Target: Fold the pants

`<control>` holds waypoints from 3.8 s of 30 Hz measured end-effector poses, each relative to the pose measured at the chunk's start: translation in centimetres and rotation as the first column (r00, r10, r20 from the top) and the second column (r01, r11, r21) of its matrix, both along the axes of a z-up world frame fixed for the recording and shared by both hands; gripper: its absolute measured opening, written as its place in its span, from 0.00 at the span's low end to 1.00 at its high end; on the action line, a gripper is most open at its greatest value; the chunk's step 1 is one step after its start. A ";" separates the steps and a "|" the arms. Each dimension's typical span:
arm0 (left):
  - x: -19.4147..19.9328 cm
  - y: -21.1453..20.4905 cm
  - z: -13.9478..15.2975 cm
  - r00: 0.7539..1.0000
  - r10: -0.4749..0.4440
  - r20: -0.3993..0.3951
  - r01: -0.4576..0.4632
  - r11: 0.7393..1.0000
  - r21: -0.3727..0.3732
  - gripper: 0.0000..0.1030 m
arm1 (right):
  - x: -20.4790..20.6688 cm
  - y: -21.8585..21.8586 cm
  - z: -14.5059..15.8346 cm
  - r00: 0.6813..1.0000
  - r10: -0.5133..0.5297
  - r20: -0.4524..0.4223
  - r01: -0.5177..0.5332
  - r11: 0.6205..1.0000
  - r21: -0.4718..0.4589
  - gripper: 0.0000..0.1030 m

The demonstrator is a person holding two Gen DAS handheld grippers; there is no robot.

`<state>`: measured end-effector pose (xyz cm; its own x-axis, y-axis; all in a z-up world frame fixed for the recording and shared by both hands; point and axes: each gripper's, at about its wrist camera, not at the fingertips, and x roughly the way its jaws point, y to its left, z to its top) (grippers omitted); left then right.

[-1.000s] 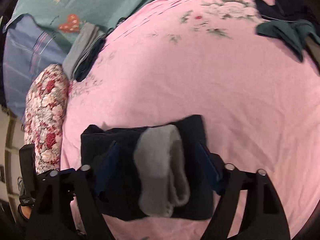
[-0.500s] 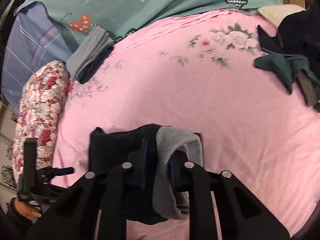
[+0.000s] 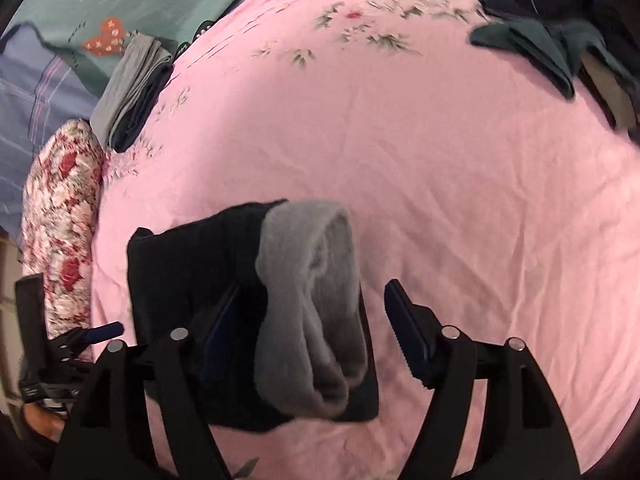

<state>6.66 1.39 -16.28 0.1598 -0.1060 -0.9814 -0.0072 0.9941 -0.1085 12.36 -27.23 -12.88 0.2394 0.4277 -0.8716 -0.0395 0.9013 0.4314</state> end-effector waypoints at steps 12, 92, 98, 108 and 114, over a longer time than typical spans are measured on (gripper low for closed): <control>0.4 -0.7 -1.2 0.998 -0.030 -0.047 0.031 0.999 0.032 0.98 | -2.3 1.1 -1.2 0.997 0.063 -0.047 -0.067 0.992 -0.103 0.75; 5.6 -1.7 -3.1 0.993 0.051 -0.106 -0.072 0.976 -0.206 0.76 | -4.3 1.3 -2.2 0.997 -0.015 -0.082 0.016 1.000 0.016 0.90; 5.3 -0.3 -3.6 0.981 0.104 -0.161 -0.140 0.964 -0.227 0.94 | -4.1 1.0 -1.9 0.993 -0.036 -0.109 0.039 0.999 0.034 0.88; 5.1 -1.1 -3.8 0.987 0.072 -0.146 -0.100 0.976 -0.191 0.98 | -4.6 2.1 -2.3 0.999 -0.011 -0.036 0.009 0.999 -0.039 0.92; 4.8 -1.1 -3.6 0.989 0.082 -0.123 -0.104 0.978 -0.179 0.98 | -4.8 2.5 -2.4 1.000 0.020 -0.002 -0.020 0.999 -0.042 0.96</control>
<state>11.45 0.26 -19.91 0.0654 -0.2767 -0.9587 -0.1219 0.9514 -0.2828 7.54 -24.73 -15.29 0.2293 0.3955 -0.8894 -0.0570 0.9176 0.3933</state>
